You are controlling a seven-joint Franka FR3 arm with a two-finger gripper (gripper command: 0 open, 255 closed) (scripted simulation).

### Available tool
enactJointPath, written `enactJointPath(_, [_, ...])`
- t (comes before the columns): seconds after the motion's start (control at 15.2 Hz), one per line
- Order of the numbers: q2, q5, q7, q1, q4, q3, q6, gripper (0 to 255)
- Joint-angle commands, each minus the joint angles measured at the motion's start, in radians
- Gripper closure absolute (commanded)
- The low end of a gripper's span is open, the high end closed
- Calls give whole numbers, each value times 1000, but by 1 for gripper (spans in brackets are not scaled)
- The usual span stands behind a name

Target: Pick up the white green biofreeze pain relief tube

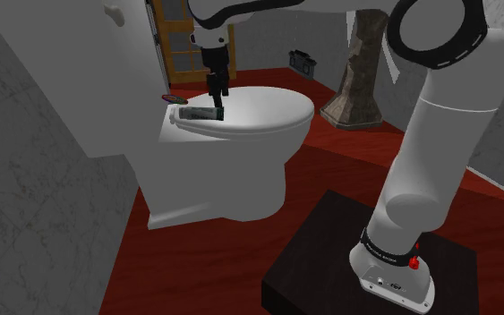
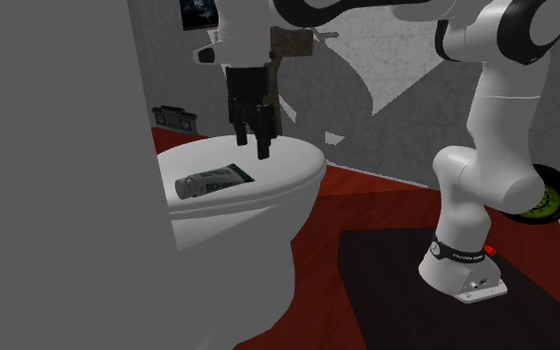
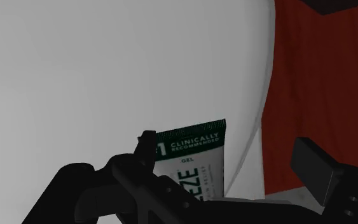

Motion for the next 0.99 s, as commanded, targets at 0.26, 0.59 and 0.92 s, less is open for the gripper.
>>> enactJointPath(0.26, [296,-22,-72,26,380,23,-113,0])
enactJointPath(0.59, [358,-28,-85,34,426,28,-104,0])
enactJointPath(0.92, [344,-28,-81,31,342,28,-34,0])
